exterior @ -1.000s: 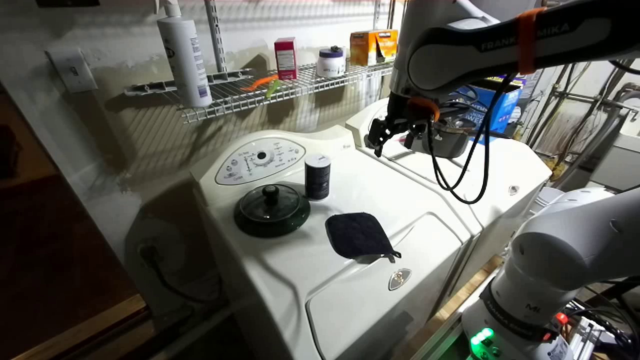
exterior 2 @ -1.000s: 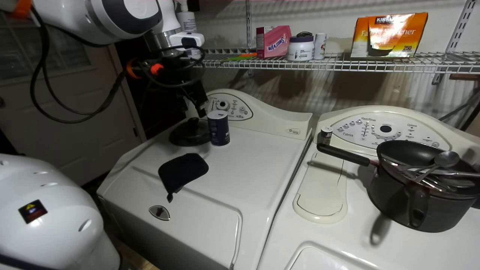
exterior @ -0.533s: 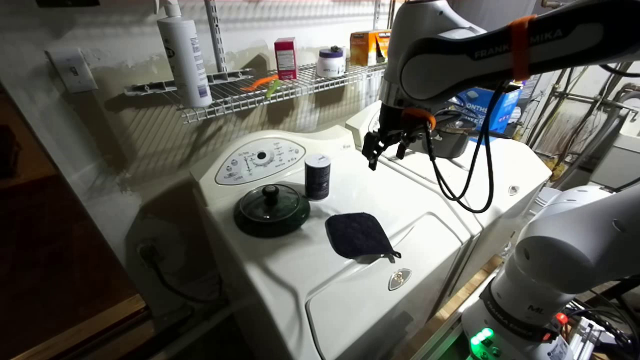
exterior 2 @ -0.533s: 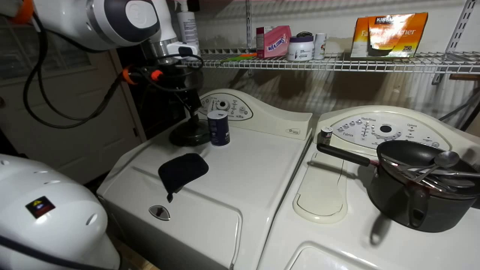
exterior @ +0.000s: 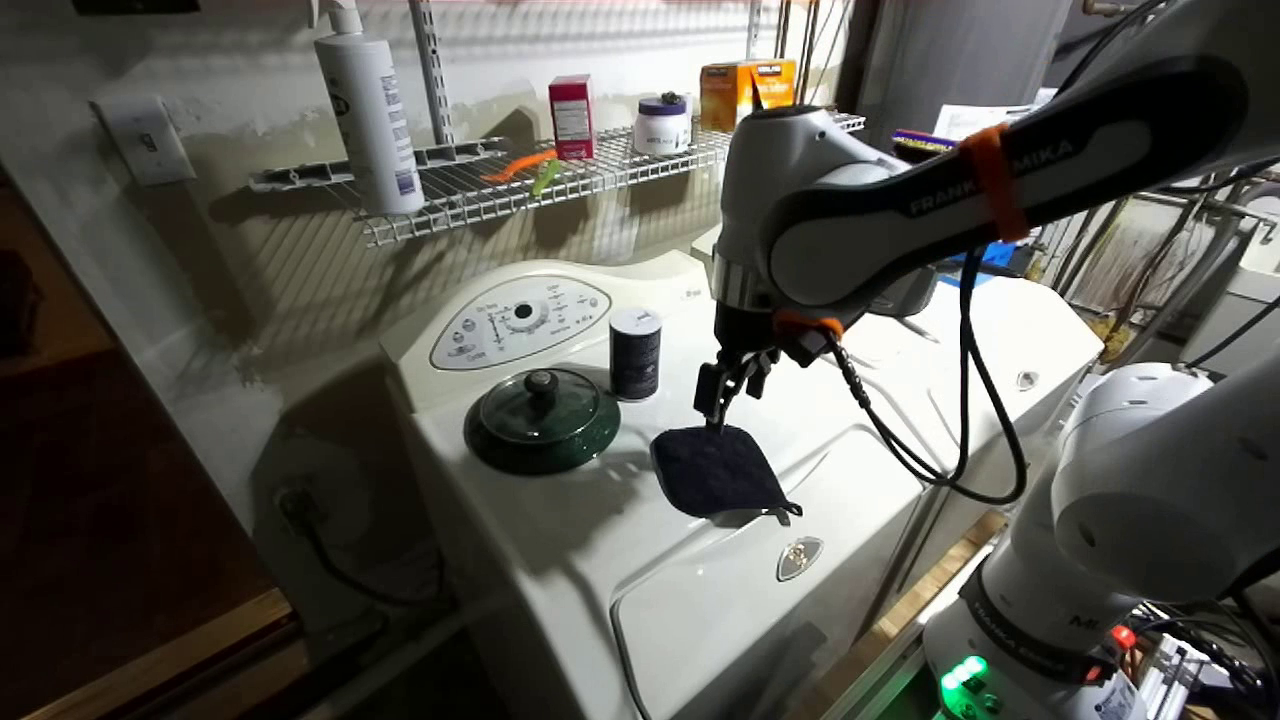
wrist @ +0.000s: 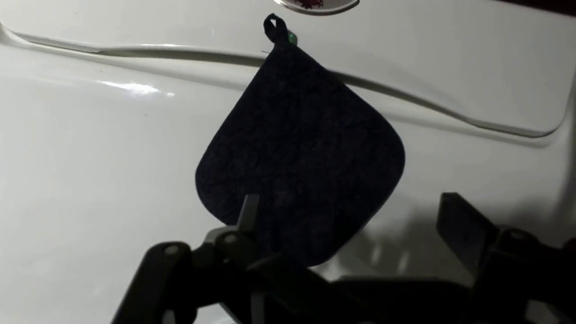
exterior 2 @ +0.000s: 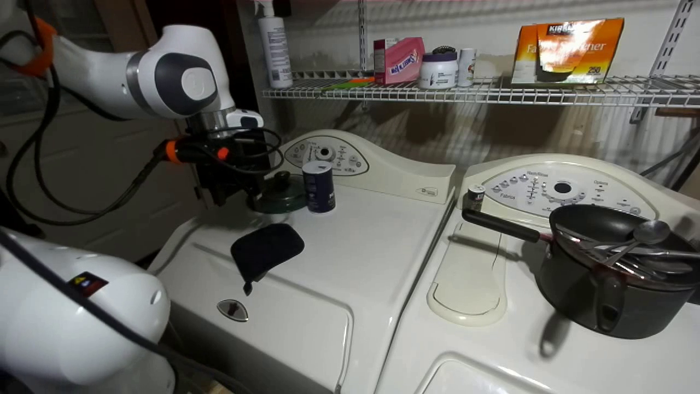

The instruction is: Use the black object to wipe the washer

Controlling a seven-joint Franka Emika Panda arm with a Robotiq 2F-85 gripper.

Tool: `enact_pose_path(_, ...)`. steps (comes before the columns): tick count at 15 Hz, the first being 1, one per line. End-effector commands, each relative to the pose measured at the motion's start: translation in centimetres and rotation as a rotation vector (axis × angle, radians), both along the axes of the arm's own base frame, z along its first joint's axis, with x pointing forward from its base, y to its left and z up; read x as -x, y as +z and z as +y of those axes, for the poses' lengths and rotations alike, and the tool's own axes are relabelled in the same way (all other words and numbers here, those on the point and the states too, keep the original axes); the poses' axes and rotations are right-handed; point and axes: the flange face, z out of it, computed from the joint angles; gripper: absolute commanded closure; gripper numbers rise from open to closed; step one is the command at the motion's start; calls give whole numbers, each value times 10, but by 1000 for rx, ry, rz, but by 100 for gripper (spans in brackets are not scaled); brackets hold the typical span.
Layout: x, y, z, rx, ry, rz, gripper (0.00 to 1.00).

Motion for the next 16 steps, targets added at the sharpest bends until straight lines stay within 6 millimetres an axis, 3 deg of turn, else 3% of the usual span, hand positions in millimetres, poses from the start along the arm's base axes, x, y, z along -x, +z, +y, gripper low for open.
enact_pose_path(1, -4, -43, 22, 2, 57, 15, 0)
enact_pose_path(8, -25, -96, 14, 16, 36, 47, 10)
enact_pose_path(10, -29, -106, 11, 10, 31, 51, 35)
enact_pose_path(11, -32, -110, 10, 7, 26, 44, 38)
enact_pose_path(16, -41, -124, 4, 2, 22, 4, 74)
